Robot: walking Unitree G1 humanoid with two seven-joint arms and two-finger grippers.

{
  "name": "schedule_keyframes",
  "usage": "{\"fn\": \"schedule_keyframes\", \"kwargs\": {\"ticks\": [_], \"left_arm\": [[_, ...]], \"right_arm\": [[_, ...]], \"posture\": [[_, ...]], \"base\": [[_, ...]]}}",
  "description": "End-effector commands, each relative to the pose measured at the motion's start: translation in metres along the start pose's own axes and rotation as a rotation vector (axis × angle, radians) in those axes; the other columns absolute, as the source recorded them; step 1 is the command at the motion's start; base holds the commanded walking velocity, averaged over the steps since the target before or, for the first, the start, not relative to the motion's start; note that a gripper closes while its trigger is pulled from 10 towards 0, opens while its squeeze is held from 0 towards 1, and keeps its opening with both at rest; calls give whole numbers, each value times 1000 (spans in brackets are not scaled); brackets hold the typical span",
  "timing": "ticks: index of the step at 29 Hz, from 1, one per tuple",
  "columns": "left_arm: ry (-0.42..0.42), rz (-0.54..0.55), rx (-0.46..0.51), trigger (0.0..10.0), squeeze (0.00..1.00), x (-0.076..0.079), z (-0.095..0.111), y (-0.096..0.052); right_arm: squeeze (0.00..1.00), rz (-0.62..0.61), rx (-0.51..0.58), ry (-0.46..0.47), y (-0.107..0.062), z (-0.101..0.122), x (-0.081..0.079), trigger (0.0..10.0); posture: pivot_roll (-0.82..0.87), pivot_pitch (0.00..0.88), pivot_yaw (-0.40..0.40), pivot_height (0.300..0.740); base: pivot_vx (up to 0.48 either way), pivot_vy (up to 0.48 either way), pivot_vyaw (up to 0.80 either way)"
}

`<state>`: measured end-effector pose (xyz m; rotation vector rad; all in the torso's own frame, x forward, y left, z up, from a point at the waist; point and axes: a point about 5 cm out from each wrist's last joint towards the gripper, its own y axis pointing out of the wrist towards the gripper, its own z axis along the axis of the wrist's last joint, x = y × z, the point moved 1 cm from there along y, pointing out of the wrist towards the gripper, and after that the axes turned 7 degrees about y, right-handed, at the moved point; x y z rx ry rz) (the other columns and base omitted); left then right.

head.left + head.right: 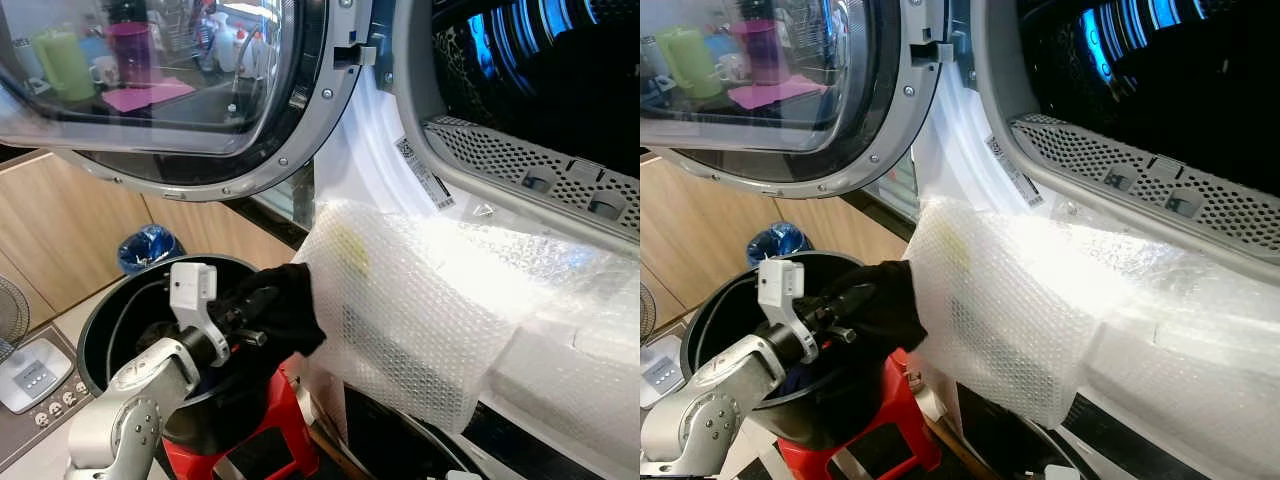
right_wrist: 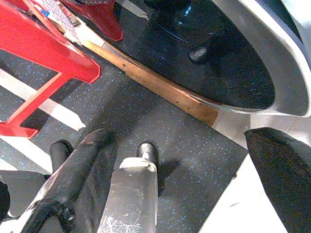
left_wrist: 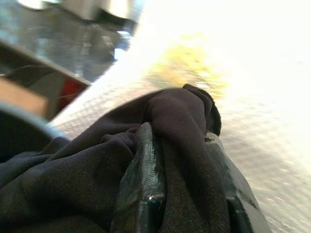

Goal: Clothes washing

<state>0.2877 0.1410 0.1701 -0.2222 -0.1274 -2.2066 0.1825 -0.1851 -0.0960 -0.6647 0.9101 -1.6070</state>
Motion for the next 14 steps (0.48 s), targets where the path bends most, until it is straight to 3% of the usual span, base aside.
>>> {"fn": "schedule_keyframes", "kwargs": {"ticks": [1, 7, 10, 14], "left_arm": [[33, -117, 1, 0, 0, 17, 9, 2], [79, -333, -73, 0, 0, 48, 12, 10], [73, -513, -118, 0, 0, 80, 7, 22], [68, -651, -138, 0, 0, 108, 1, 30]], "right_arm": [[0, 0, -1, 21, 0, -2, 0, 10000], [0, 12, 2, 24, 0, 0, -3, 10000], [0, 22, 3, 25, 0, 1, -5, 10000], [0, 19, 2, 29, 0, 1, -5, 10000]], "posture": [[-24, 82, 16, 740], [-18, 72, 30, 740], [-16, 64, 41, 740], [-21, 59, 51, 740]], "base": [[0, 0, 0], [0, 0, 0], [0, 0, 0], [0, 0, 0]]}}
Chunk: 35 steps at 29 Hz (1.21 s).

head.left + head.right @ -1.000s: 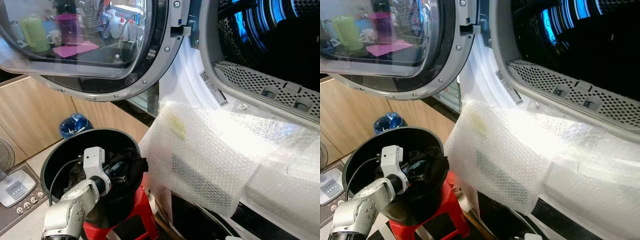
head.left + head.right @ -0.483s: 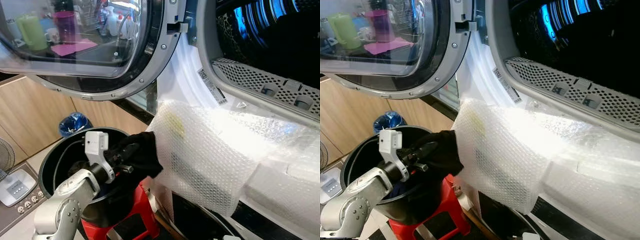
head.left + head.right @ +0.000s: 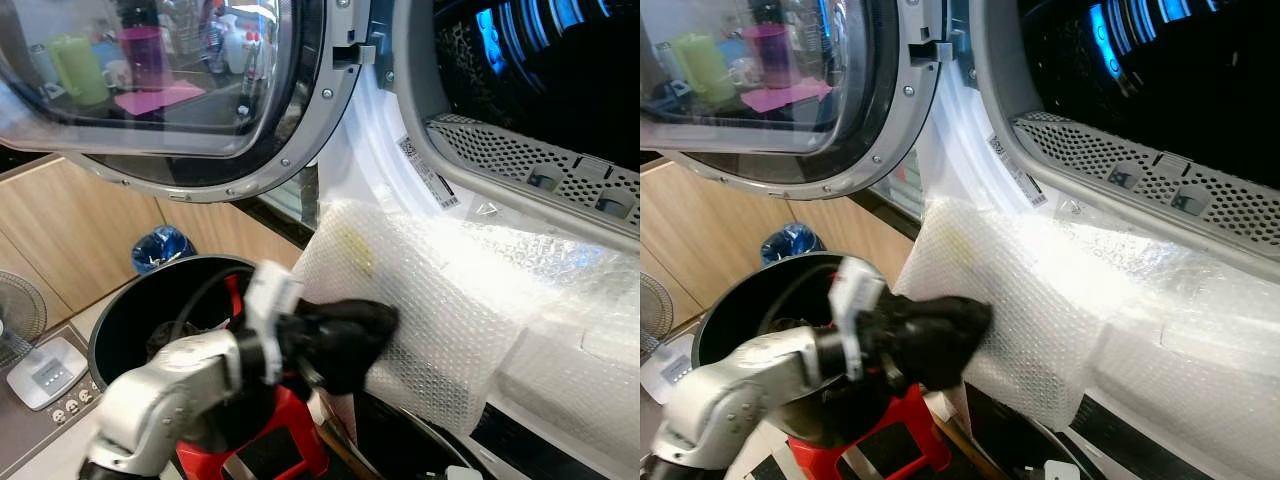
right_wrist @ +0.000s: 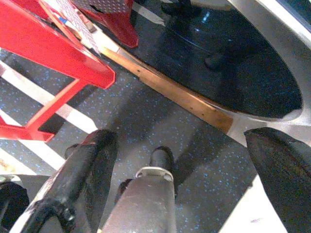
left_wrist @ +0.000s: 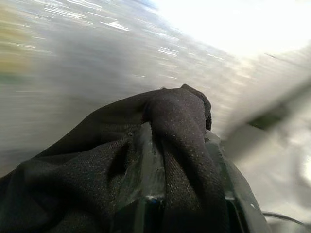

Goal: Clothes washing

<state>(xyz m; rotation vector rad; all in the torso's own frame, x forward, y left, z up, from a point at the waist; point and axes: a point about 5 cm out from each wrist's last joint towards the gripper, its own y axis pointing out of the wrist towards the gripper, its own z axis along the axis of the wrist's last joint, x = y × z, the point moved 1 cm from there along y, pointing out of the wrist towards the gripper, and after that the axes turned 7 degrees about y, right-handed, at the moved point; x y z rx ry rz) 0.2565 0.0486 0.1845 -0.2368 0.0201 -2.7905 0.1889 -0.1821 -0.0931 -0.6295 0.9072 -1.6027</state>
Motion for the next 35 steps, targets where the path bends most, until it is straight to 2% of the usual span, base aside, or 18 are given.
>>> {"fn": "schedule_keyframes", "kwargs": {"ticks": [1, 4, 5, 6, 9, 12, 16, 21, 24, 27, 29, 35], "left_arm": [[28, -110, 16, 0, 0, 17, 7, 10], [25, -198, 22, 0, 0, 29, 9, 28], [25, -198, 22, 0, 0, 29, 9, 28], [31, -244, 29, 0, 0, 36, 11, 41], [34, -301, 55, 0, 0, 46, 17, 57], [33, -317, 82, 0, 0, 50, 20, 63], [25, -307, 93, 0, 0, 50, 20, 62], [-8, -231, 84, 0, 0, 41, 11, 46], [-32, -148, 45, 0, 0, 28, -5, 25], [-33, -113, 15, 0, 0, 22, -14, 11], [-35, -77, -26, 0, 0, 15, -23, -7], [-2, 0, -123, 0, 0, -1, -38, -30]], "right_arm": [[0, -1, -17, 16, -1, -5, -1, 10000], [0, -5, -12, 25, 0, -4, 0, 10000], [0, -5, -12, 25, 0, -4, 0, 10000], [0, -9, -9, 31, 0, -4, 0, 10000], [0, -14, -10, 36, -1, -5, 1, 10000], [0, -27, -16, 43, -1, -8, 3, 10000], [0, -37, -17, 45, -1, -9, 4, 10000], [0, -53, -20, 43, -2, -12, 7, 10000], [0, -84, -11, 47, -3, -11, 15, 10000], [0, -100, -1, 55, -4, -10, 24, 10000], [0, -121, -2, -28, -6, -8, 40, 10000], [0, -108, 4, -221, -9, -1, 60, 10000]], "posture": [[-26, 55, 54, 740], [-33, 53, 60, 740], [-33, 53, 60, 740], [-43, 49, 67, 740], [-47, 49, 71, 740], [-53, 52, 75, 740], [-50, 56, 77, 740], [-41, 55, 83, 740], [-37, 44, 81, 740], [-33, 41, 80, 740], [-39, 40, 78, 740], [-38, 49, 69, 740]], "base": [[0, 0, 0], [0, 0, 0], [0, 0, 0], [0, 0, 0], [0, 0, 0], [0, 0, 0], [0, 0, 0], [0, 0, 0], [0, 0, 0], [0, 0, 0], [0, 0, 0], [0, 0, 0]]}}
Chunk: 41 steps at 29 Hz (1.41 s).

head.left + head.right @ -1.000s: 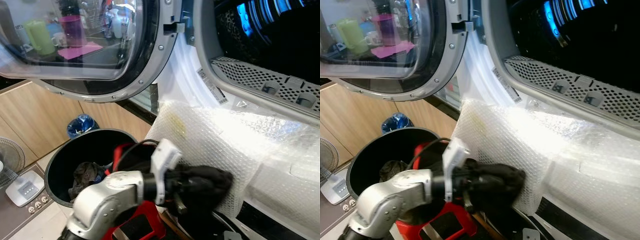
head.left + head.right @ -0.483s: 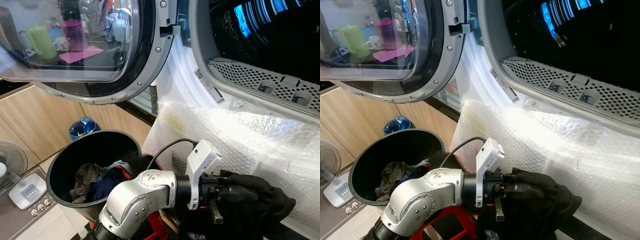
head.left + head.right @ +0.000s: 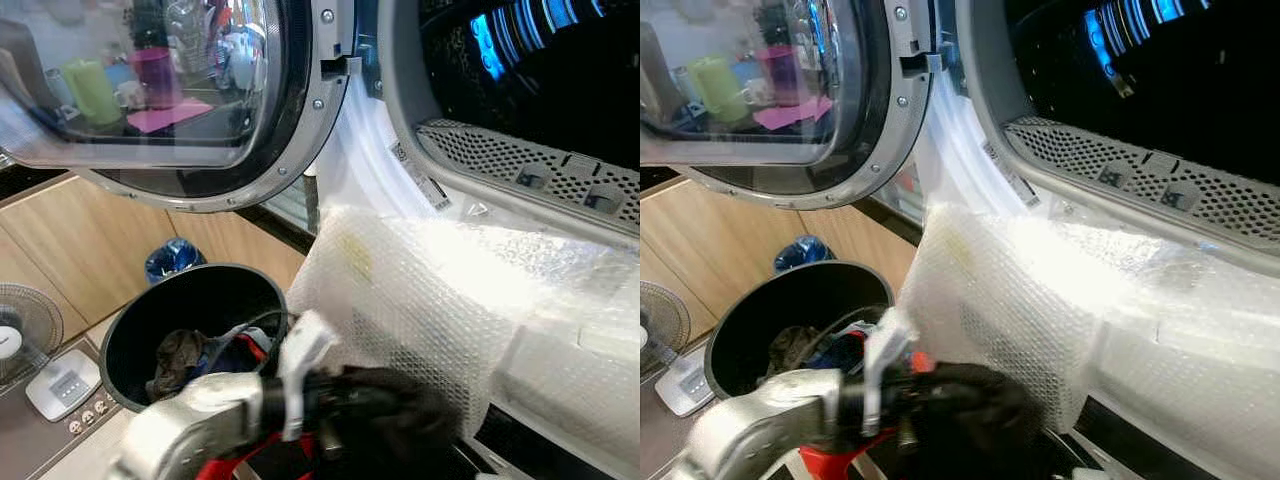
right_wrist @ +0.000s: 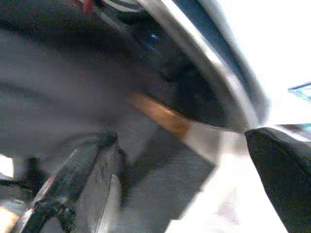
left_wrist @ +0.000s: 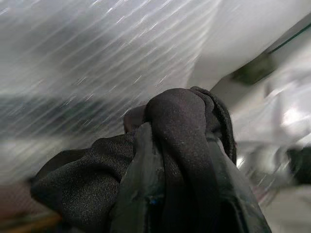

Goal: Clothes washing

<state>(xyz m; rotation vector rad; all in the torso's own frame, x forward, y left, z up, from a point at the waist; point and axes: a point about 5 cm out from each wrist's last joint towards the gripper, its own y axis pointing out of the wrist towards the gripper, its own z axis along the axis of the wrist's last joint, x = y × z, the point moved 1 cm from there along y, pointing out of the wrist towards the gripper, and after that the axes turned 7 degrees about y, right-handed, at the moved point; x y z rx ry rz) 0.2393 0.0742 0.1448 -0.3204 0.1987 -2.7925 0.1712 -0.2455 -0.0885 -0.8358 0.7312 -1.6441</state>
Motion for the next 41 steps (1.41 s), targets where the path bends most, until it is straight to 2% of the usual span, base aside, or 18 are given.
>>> {"fn": "schedule_keyframes", "kwargs": {"ticks": [1, 3, 7, 8, 9, 10, 11, 16, 17, 18, 23, 24, 25, 26, 27, 33, 38, 41], "left_arm": [[34, 7, 11, 0, 0, -2, 3, -2], [40, 27, -10, 0, 0, -5, -6, -2], [46, 20, -31, 0, 0, -3, -12, 0], [46, 19, -32, 0, 0, -3, -12, 0], [46, 17, -32, 0, 0, -3, -13, 1], [46, 17, -32, 0, 0, -3, -13, 1], [47, 16, -31, 0, 0, -3, -13, 1], [66, 17, -30, 0, 0, -5, -13, 3], [66, 17, -30, 0, 0, -5, -13, 3], [69, 19, -29, 0, 0, -6, -13, 3], [69, 17, -26, 0, 0, -7, -12, 3], [71, 6, -27, 0, 0, -6, -12, 6], [72, 3, -27, 0, 0, -6, -12, 6], [72, 3, -27, 0, 0, -6, -12, 6], [73, 0, -27, 0, 0, -6, -12, 8], [76, -14, -30, 0, 0, -7, -12, 12], [75, -19, -28, 0, 0, -7, -12, 16], [60, -35, -20, 0, 0, -5, -14, 27]], "right_arm": [[0, 35, 0, -37, 0, -3, -6, 10000], [0, 61, 31, -96, 0, 6, 6, 10000], [0, 182, 81, -166, -1, 21, 8, 10000], [259, 224, 96, -177, -2, 25, 9, 10000], [600, 264, 109, -195, -3, 29, 10, 10000], [600, 287, 116, -206, -4, 31, 10, 10000], [1000, 361, 140, -218, -7, 36, 12, 10000], [1000, 666, 177, -239, -23, 49, 18, 10000], [1000, 666, 177, -239, -23, 49, 18, 10000], [1000, 759, 185, -245, -29, 51, 19, 10000], [1000, 910, 213, -290, -44, 56, 16, 10000], [1000, 1016, 219, -388, -56, 55, 10, 10000], [1000, 1061, 221, -425, -61, 53, 7, 10000], [1000, 1061, 221, -425, -61, 53, 7, 10000], [1000, 1120, 224, -477, -70, 52, 2, 10000], [1000, 1226, 287, -512, -92, 63, -10, 10000], [1000, 1228, 359, -456, -101, 76, -15, 10000], [1000, 1255, 346, -439, -109, 68, -25, 10000]], "posture": [[-38, 49, 69, 740], [-45, 48, 66, 740], [-55, 54, 63, 740], [-56, 57, 62, 740], [-58, 59, 61, 740], [-58, 59, 61, 740], [-62, 56, 61, 740], [-61, 55, 61, 740], [-61, 55, 61, 740], [-63, 58, 64, 740], [-68, 62, 72, 740], [-72, 68, 77, 740], [-72, 68, 77, 740], [-72, 68, 77, 740], [-72, 66, 78, 740], [-74, 75, 87, 740], [-80, 80, 86, 740], [-81, 81, 83, 740]], "base": [[0, 0, 0], [0, 0, 0], [0, 0, 0], [0, 0, 0], [0, 0, 0], [0, 0, 0], [0, 0, 0], [0, 0, 0], [0, 0, 0], [0, 0, 0], [0, 0, 0], [0, 0, 0], [0, 0, 0], [0, 0, 0], [0, 0, 0], [0, 0, 0], [0, 0, 0], [0, 0, 0]]}}
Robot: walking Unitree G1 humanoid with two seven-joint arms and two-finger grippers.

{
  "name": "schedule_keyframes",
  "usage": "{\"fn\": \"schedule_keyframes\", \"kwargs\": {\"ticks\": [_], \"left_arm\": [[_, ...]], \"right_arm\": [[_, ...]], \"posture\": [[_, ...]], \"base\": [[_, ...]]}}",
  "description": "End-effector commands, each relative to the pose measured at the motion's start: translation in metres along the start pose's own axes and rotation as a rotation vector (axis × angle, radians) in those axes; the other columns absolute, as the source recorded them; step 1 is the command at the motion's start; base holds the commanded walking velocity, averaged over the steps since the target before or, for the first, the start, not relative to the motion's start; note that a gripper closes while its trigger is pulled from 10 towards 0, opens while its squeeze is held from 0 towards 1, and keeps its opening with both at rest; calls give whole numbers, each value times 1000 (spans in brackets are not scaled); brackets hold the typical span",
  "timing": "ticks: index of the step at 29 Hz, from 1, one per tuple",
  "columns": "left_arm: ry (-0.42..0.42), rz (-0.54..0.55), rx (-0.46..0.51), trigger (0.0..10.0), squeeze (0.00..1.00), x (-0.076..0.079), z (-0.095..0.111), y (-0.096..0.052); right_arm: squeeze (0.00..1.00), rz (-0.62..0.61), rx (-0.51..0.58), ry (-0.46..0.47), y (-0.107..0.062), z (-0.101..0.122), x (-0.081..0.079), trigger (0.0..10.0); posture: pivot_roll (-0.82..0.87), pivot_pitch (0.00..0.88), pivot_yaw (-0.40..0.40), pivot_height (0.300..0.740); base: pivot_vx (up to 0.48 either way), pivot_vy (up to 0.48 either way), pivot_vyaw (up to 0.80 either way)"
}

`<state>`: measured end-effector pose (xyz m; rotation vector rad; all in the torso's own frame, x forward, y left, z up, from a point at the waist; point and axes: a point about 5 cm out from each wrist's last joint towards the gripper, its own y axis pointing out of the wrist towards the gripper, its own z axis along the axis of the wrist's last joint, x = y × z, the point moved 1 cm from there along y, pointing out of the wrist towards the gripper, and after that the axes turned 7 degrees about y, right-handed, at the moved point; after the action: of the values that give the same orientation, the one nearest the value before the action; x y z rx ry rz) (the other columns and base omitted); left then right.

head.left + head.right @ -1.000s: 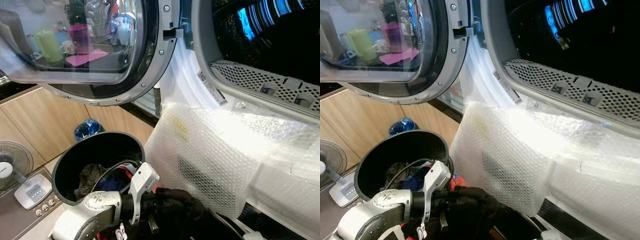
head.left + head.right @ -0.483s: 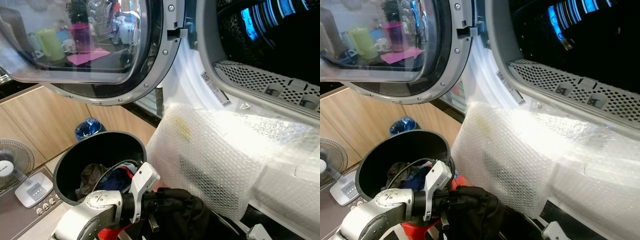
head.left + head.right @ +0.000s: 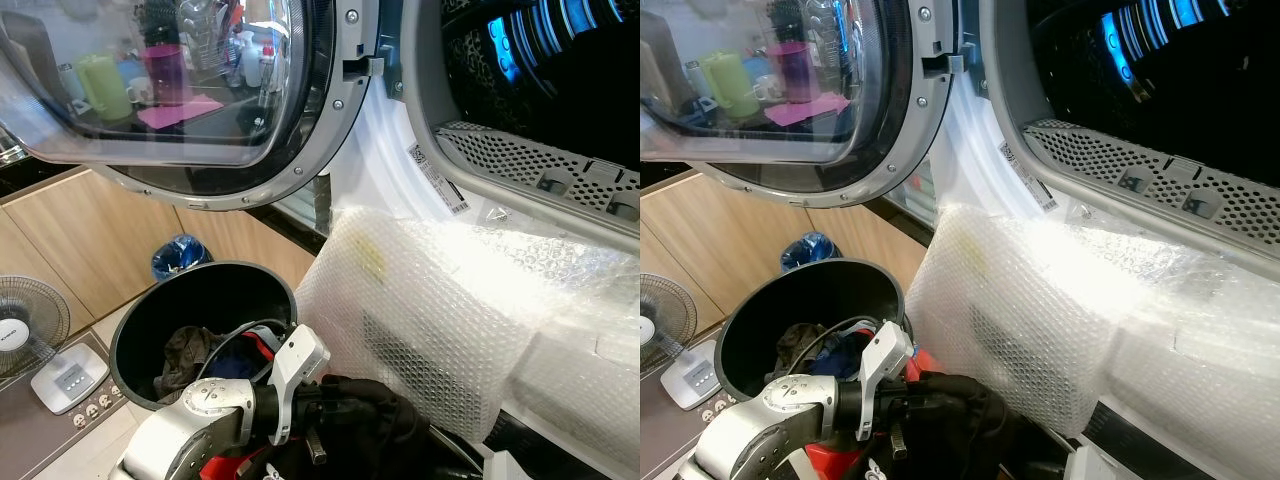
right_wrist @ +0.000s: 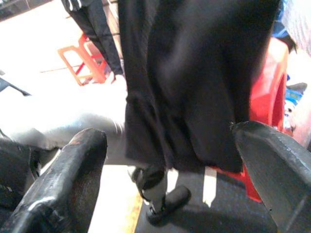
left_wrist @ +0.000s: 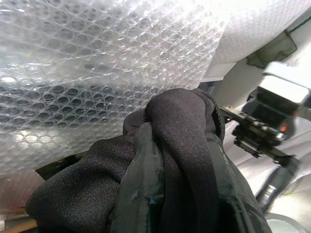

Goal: Clothes washing

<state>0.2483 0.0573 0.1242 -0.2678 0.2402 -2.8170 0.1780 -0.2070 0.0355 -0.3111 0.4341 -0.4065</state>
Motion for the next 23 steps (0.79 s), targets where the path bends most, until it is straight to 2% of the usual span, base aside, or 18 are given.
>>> {"fn": "schedule_keyframes", "kwargs": {"ticks": [1, 4, 5, 6, 7, 9, 11, 13, 14, 16, 17, 23], "left_arm": [[11, -22, 10, 0, 0, 3, 2, 7], [-4, -50, 27, 0, 0, 10, 3, 15], [-8, -61, 26, 0, 0, 14, 1, 18], [-10, -66, 26, 0, 0, 15, 1, 19], [-13, -73, 26, 0, 0, 16, 0, 20], [-12, -76, 27, 0, 0, 17, -1, 21], [-14, -81, 31, 0, 0, 18, -1, 24], [-14, -89, 34, 0, 0, 20, -1, 27], [-15, -92, 38, 0, 0, 21, 0, 28], [-14, -97, 40, 0, 0, 22, 0, 29], [-13, -105, 41, 0, 0, 24, 0, 30], [-14, -99, 50, 0, 0, 24, 0, 33]], "right_arm": [[1000, 1, 5, 19, 5, -3, -8, 10000], [1000, -23, 15, 50, 8, -7, -15, 10000], [925, -31, 15, 73, 10, -9, -20, 10000], [224, -38, 21, 79, 11, -10, -21, 10000], [0, -46, 27, 95, 13, -10, -23, 10000], [0, -48, 30, 107, 14, -8, -25, 10000], [0, -113, 54, 152, 19, -7, -22, 10000], [0, -217, 144, 179, 23, 0, -12, 10000], [0, -241, 211, 225, 25, 6, -9, 10000], [0, -216, 236, 238, 27, 9, -13, 10000], [0, -173, 259, 256, 30, 13, -19, 10000], [0, -126, 244, 294, 40, 12, -29, 10000]], "posture": [[-81, 81, 83, 740], [-106, 83, 84, 740], [-112, 79, 83, 740], [-117, 72, 82, 740], [-119, 68, 81, 740], [-119, 68, 81, 740], [-125, 51, 74, 740], [-125, 36, 71, 740], [-126, 33, 70, 740], [-126, 29, 69, 740], [-128, 21, 67, 740], [-131, 8, 64, 740]], "base": [[0, 0, 0], [0, 0, 0], [0, 0, 0], [0, 0, 0], [0, 0, 0], [0, 0, 0], [0, 0, 0], [0, 0, 0], [0, 0, 0], [0, 0, 0], [0, 0, 0], [0, 0, 0]]}}
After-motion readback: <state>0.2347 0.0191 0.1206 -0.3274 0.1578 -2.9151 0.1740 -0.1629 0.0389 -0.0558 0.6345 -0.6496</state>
